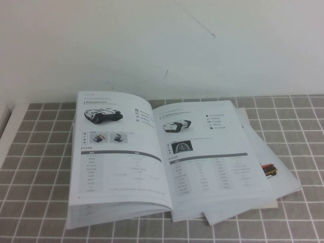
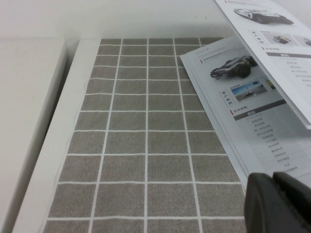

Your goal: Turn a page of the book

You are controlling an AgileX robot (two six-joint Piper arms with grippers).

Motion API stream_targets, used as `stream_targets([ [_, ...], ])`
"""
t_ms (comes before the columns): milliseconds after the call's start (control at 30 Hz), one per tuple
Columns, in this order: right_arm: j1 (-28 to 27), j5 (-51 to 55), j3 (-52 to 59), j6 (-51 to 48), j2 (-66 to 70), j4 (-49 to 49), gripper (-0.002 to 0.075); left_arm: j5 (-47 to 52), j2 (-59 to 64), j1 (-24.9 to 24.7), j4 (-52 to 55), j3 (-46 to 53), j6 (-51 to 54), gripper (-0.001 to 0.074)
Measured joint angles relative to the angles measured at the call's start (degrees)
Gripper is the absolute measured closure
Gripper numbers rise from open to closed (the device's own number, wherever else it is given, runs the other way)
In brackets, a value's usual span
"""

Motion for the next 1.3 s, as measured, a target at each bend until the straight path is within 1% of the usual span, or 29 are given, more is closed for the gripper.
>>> stream_targets([
  [467,-0.10,0.00,0.00,0.00,-0.55,0.00,0.0729,0.26,0.00,0.00,0.12,-0.12,0.10,0.0738],
  [533,-1.54,-0.13,0.00,-0.36,-2.39,0.43,0.0729,0.26,0.00,0.00,0.15,-0.12,0.10,0.0738],
  [733,-11.06,-4.71,0.96,-1.20,-12.86,0.43,0.0729,0.39,0.00,0.00,0.24,-0.12,0.10,0.0738],
  [800,-14.11,-8.47,2.97,-1.32,-17.03,0.43,0.0729,0.39,0.00,0.00,0.24,-0.12,0.10,0.0738],
  [933,-17.66,-16.12,8.80,-1.40,-24.27,-0.12,0.0729,0.39,0.00,0.00,0.27,-0.12,0.10,0.0738],
  [1033,-18.60,-19.23,14.42,-1.40,-29.41,-0.71,0.0729,0.39,0.00,0.00,0.37,-0.12,0.10,0.0738],
  [1200,-18.75,-19.79,25.42,-1.40,-36.33,-1.04,0.0729,0.43,0.00,0.00,0.37,-0.12,0.10,0.0738],
  [1300,-18.75,-19.96,28.13,-1.40,-38.83,-0.64,0.0729,0.53,0.00,0.00,0.37,-0.12,0.10,0.0738],
])
